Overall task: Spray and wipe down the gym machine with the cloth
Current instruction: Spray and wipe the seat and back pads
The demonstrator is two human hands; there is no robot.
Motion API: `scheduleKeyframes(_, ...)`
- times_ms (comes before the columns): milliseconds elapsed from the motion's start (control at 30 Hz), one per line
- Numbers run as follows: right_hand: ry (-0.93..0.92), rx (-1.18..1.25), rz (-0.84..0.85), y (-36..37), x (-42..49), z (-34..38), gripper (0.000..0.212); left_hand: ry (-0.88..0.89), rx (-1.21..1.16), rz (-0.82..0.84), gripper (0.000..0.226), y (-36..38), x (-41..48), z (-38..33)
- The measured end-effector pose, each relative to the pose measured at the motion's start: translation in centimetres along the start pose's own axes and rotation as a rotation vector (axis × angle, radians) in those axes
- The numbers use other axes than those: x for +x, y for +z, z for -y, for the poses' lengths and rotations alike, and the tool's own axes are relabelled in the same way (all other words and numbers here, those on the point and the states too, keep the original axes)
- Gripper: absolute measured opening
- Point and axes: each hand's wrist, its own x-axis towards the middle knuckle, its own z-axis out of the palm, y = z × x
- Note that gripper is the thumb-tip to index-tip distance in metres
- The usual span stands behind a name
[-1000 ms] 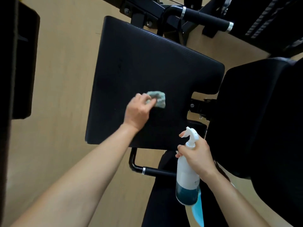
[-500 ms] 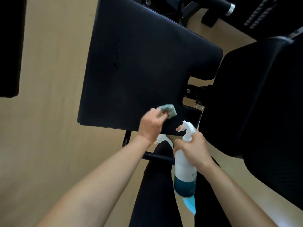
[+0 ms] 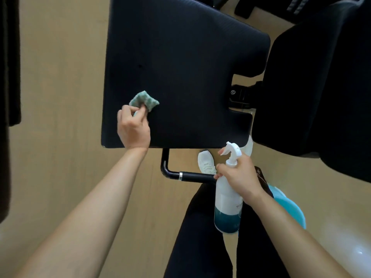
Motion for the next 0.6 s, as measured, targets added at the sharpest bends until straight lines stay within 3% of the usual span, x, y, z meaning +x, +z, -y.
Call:
scheduleKeyframes(200,-0.001,0.122,-0.072,1.1,-1.3,-1.0,0.026,0.142,-0.207,0.113,0.017,3.8,-3.3,-5.6)
scheduleKeyframes(600,0.121,0.226,-0.27,-1.2,-2.7,-6.3,0.03,0.649,-0.268,0.351,0.027,11.6,-7.0,-19.0)
